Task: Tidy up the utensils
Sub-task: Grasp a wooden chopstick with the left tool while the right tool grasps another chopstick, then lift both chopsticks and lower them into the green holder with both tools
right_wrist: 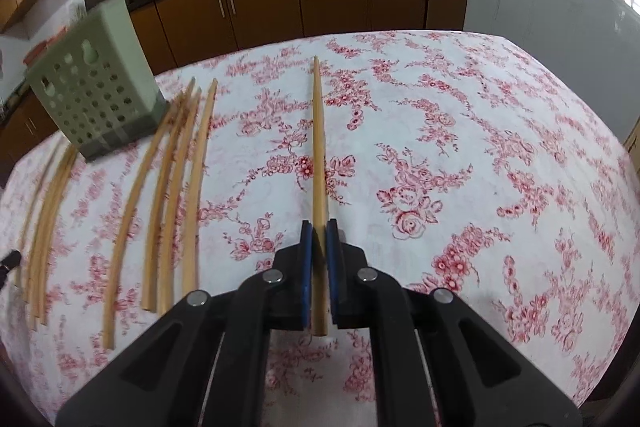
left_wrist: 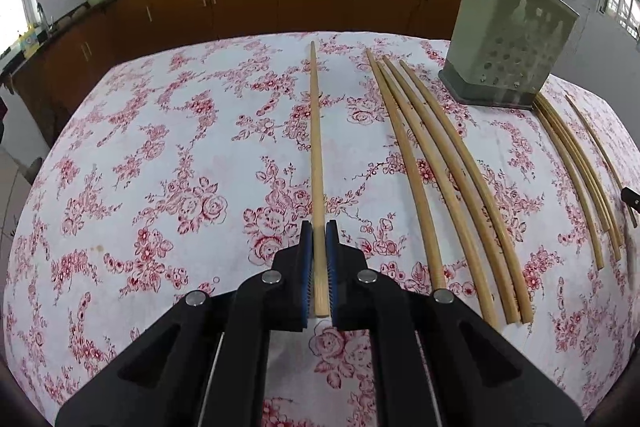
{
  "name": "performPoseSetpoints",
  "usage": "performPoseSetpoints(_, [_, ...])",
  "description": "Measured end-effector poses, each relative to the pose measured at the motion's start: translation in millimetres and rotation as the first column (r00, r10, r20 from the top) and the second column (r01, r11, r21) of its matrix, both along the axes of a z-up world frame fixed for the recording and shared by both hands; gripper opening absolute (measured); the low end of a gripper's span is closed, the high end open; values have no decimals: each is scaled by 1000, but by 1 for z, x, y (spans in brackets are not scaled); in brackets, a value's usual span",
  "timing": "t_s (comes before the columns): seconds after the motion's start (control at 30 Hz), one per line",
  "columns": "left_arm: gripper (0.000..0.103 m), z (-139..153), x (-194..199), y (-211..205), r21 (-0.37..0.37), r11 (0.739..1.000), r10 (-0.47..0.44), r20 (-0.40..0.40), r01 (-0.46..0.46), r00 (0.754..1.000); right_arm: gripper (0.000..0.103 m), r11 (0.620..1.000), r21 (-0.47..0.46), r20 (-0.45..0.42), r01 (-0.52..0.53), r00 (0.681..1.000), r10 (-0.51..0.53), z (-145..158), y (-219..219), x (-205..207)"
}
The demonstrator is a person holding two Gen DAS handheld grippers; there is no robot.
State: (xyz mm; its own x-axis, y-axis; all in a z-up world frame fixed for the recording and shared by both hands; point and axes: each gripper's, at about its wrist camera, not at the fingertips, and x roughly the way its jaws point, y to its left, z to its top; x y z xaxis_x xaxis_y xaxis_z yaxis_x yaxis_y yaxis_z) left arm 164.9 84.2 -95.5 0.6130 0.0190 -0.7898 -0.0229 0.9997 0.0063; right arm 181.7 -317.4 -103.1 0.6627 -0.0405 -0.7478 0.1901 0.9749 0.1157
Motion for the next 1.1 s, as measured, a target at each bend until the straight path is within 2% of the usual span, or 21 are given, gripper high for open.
performPoseSetpoints(0.07, [7,2,0,3,-16,1000,10,-11,-10,1000,8,1000,-4,46,0,999,1,14,-2,-9])
performPoseSetpoints(0.17, [7,14,-7,5,-32,999,10,18,-10,1000,8,1000,-25,107,3,994,-1,34,-6,-18])
performPoseSetpoints(0.4, [7,67,-21,18,-108,994,28,168,-10,985,8,1000,-23,250,13,968,-7,82,-16,-31])
performPoseSetpoints(0.6, [7,113,-26,23,-147,989,53,296,-9,954,8,1000,-18,325,18,946,-11,106,-20,-31])
performPoseSetpoints(0.77, [7,136,-22,25,-141,990,64,354,-14,933,8,1000,-25,351,18,936,-8,116,-17,-27])
performPoseSetpoints(0.93, [7,144,-17,25,-126,992,70,366,-25,928,8,999,-45,365,8,931,9,126,-13,-19])
performPoseSetpoints(1.1, [7,164,-11,26,-105,994,72,398,-33,915,8,998,-61,426,-9,904,34,160,-12,-11])
